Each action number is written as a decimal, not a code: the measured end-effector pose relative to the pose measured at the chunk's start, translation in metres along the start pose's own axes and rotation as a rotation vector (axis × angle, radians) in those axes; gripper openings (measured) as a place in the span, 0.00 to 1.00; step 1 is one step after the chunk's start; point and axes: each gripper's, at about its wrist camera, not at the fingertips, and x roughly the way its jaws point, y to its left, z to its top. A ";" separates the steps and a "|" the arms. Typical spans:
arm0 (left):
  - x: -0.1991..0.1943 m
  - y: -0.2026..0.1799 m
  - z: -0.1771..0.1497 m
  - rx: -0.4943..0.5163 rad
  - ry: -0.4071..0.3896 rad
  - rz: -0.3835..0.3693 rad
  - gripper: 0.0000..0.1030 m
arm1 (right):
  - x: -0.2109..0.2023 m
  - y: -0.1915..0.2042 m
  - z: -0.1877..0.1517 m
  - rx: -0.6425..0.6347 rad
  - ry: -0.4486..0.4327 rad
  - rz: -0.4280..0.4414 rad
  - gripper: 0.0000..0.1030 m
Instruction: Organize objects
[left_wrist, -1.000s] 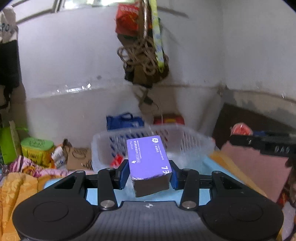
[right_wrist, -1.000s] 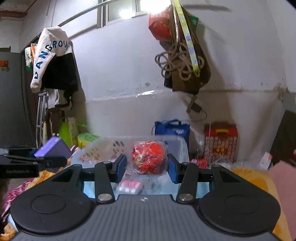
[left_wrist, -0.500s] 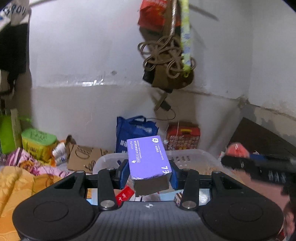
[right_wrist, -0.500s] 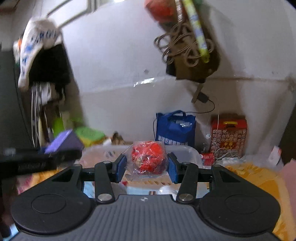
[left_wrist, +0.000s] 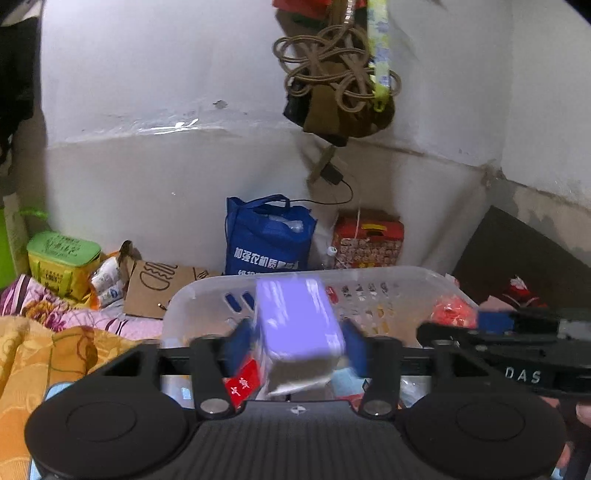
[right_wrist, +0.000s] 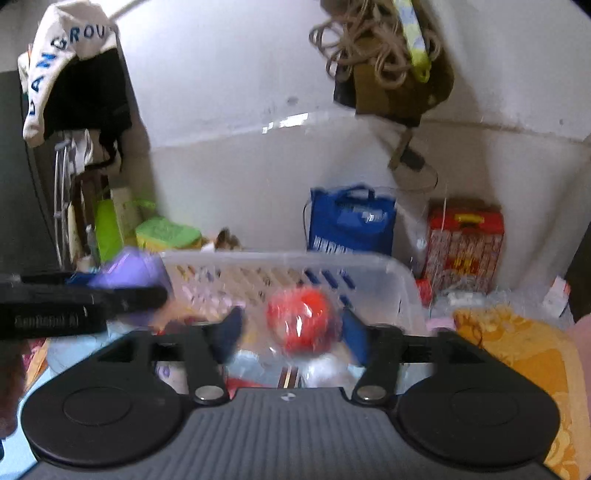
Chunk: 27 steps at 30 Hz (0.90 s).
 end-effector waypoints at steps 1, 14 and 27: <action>-0.001 -0.002 -0.001 0.010 -0.017 0.011 0.80 | -0.002 0.002 0.002 -0.002 -0.029 -0.030 0.99; -0.017 -0.022 0.000 0.073 -0.059 0.122 0.95 | -0.026 -0.008 0.016 0.032 -0.076 -0.010 1.00; -0.022 -0.028 0.003 0.051 -0.016 0.139 0.95 | -0.039 -0.012 0.022 0.055 -0.029 -0.026 1.00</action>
